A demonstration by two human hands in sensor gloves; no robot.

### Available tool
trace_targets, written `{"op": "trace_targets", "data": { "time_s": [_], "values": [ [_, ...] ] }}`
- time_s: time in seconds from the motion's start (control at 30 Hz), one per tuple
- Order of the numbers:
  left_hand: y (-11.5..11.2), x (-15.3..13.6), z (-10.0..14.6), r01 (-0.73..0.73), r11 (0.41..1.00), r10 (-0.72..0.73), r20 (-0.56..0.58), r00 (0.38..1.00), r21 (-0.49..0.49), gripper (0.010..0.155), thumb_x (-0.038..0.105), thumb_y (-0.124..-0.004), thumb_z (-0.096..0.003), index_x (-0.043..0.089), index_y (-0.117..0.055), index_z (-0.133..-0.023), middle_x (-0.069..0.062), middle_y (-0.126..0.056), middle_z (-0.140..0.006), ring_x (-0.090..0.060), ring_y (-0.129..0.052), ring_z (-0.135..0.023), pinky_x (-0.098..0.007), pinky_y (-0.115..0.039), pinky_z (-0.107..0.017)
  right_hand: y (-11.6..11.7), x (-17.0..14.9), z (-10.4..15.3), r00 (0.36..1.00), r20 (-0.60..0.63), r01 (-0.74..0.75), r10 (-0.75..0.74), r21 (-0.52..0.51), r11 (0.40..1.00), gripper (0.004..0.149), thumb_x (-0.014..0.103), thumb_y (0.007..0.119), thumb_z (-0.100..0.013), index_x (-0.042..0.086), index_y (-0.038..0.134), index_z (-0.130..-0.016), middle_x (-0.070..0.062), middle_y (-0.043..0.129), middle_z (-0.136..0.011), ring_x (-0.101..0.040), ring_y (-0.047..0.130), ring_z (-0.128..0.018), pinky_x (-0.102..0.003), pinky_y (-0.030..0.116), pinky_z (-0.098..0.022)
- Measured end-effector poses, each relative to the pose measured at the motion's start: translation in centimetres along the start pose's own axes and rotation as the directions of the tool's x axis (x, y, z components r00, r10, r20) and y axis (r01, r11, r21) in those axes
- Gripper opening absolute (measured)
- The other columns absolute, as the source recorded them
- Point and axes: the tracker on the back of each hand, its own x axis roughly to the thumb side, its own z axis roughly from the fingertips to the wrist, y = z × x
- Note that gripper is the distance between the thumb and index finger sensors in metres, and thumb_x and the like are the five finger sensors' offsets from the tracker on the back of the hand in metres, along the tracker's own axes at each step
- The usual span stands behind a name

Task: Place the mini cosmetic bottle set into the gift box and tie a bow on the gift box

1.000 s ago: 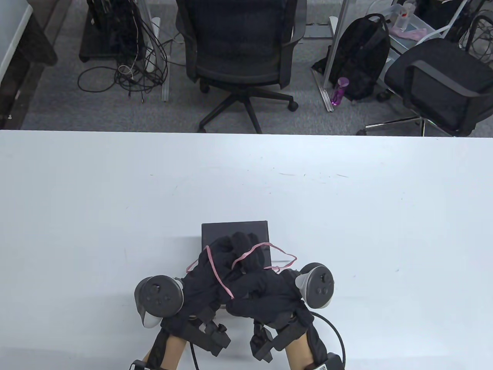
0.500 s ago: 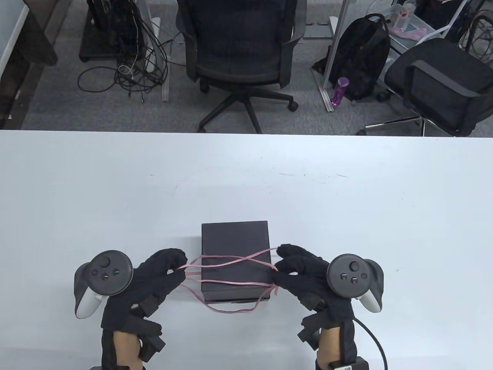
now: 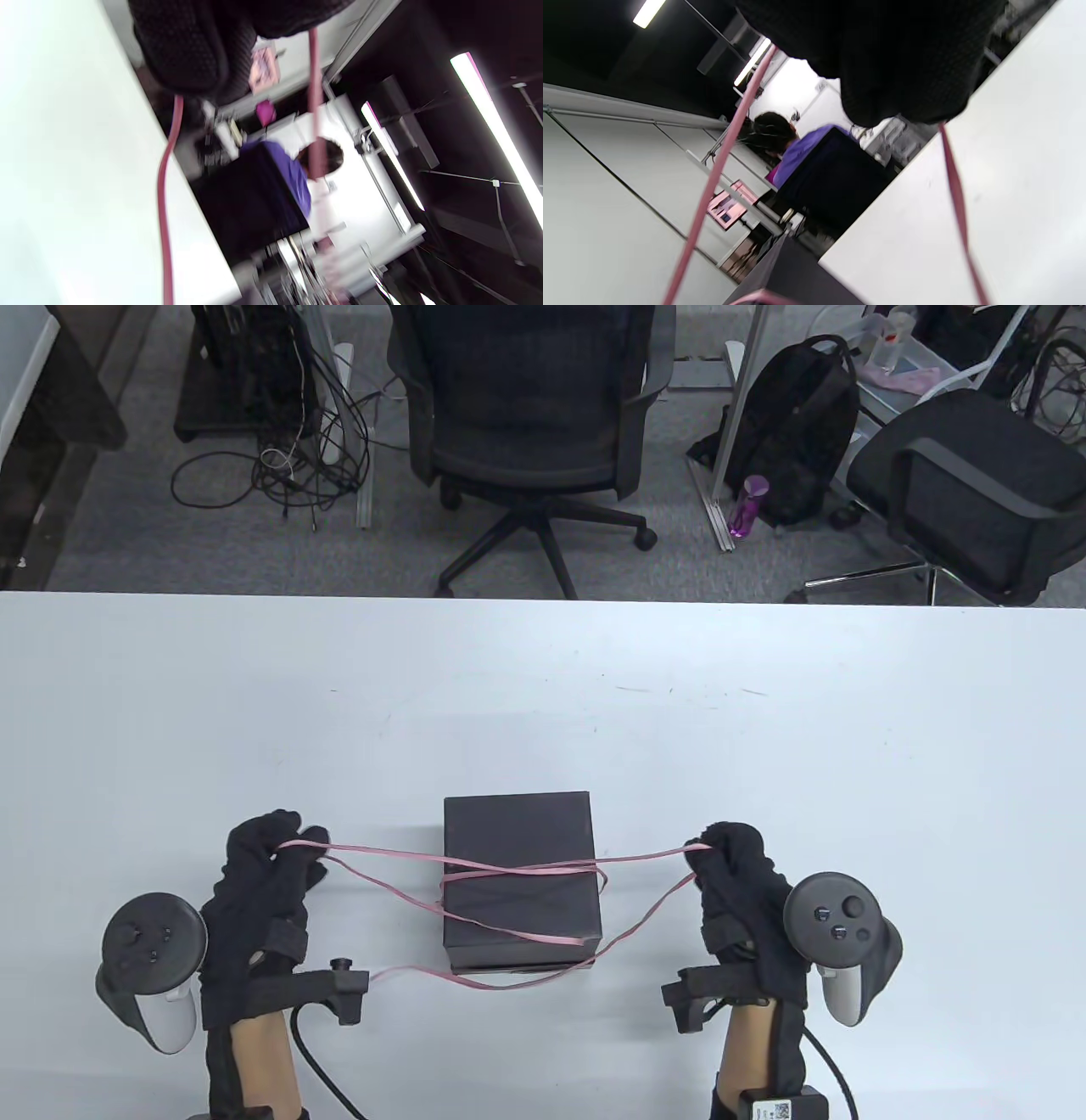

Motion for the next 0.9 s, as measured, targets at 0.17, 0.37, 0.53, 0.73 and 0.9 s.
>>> {"op": "trace_targets", "data": {
  "time_s": [0.17,0.37,0.53,0.73,0.9],
  "values": [
    [0.1,0.4,0.2,0.265,0.954,-0.275,0.062,0.959,0.139,0.039,0.023,-0.073,-0.0597,0.010,-0.066,-0.096,-0.024,-0.061,-0.108,-0.037,-0.088,-0.092,-0.042,-0.084,-0.066,-0.7,0.8,0.1,0.953,0.149,-0.238,0.265,-0.175,0.955,0.038,0.010,0.070,-0.056,-0.002,0.074,-0.092,-0.046,0.042,-0.104,-0.047,0.064,-0.092,-0.064,0.055,-0.063],
    [-0.7,-0.4,-0.3,0.467,0.876,-0.473,0.026,0.880,0.120,0.039,0.025,-0.074,-0.0591,0.010,-0.068,-0.094,-0.022,-0.060,-0.110,-0.039,-0.084,-0.095,-0.045,-0.079,-0.069,0.1,1.2,-0.1,0.837,0.165,-0.482,0.522,-0.227,0.846,0.037,0.013,0.072,-0.055,0.003,0.076,-0.091,-0.041,0.037,-0.109,-0.046,0.057,-0.097,-0.066,0.047,-0.065],
    [-2.6,-3.3,-1.3,0.556,0.829,-0.559,-0.070,0.826,-0.065,0.039,0.024,-0.074,-0.0592,0.009,-0.068,-0.094,-0.022,-0.059,-0.111,-0.040,-0.082,-0.096,-0.046,-0.078,-0.070,2.1,-1.2,-1.1,0.837,0.057,-0.544,0.544,-0.018,0.839,0.037,0.012,0.072,-0.056,0.001,0.076,-0.091,-0.042,0.035,-0.109,-0.049,0.055,-0.097,-0.067,0.046,-0.065],
    [-5.4,-7.0,-1.8,0.540,0.781,-0.597,-0.123,0.793,-0.314,0.039,0.025,-0.075,-0.0590,0.010,-0.069,-0.094,-0.022,-0.059,-0.111,-0.041,-0.081,-0.097,-0.048,-0.078,-0.070,4.7,-3.9,-1.8,0.834,0.027,-0.549,0.551,0.146,0.823,0.037,0.013,0.072,-0.056,0.003,0.076,-0.092,-0.041,0.041,-0.108,-0.051,0.062,-0.094,-0.069,0.058,-0.063],
    [-6.2,-7.6,-2.2,0.506,0.650,-0.689,-0.157,0.708,-0.567,0.048,0.029,-0.079,-0.0584,0.029,-0.070,-0.105,-0.025,-0.052,-0.117,-0.046,-0.075,-0.100,-0.055,-0.075,-0.070,4.9,-4.1,-1.9,0.812,-0.028,-0.568,0.582,0.188,0.801,0.049,0.013,0.077,-0.054,0.005,0.071,-0.102,-0.039,0.055,-0.106,-0.033,0.092,-0.064,-0.044,0.084,-0.045]
  ]
}}
